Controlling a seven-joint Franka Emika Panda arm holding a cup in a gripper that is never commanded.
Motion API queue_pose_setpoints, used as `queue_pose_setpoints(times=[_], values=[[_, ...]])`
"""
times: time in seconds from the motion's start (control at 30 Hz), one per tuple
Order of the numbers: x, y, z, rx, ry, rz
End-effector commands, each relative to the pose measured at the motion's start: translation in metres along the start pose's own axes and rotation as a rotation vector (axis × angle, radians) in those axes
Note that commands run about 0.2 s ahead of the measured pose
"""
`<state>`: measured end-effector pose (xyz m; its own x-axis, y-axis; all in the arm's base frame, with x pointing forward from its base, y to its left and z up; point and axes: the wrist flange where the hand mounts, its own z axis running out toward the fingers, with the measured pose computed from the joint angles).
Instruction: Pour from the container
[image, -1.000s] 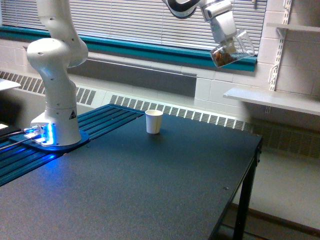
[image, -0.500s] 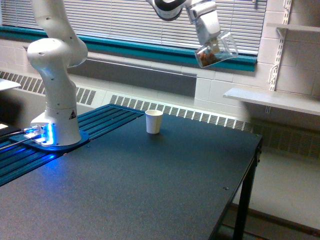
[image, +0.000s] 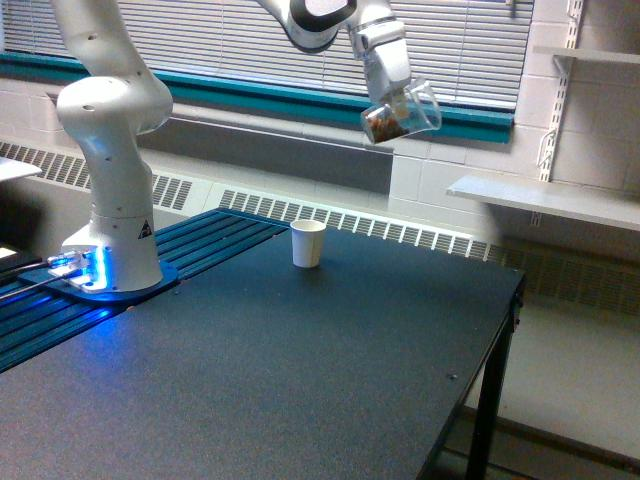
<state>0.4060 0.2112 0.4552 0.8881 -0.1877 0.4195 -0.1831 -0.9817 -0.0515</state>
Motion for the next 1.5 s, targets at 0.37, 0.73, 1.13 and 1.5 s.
queue_pose_setpoints(times=[0.37,0.73,1.13,1.5], values=[[-0.073,-0.016,-0.010,-0.015,-0.013,0.022],[-0.124,-0.017,-0.007,-0.027,-0.041,0.045],[-0.174,-0.011,-0.007,-0.045,-0.084,0.068],[-0.223,-0.002,0.002,-0.063,-0.150,0.092]])
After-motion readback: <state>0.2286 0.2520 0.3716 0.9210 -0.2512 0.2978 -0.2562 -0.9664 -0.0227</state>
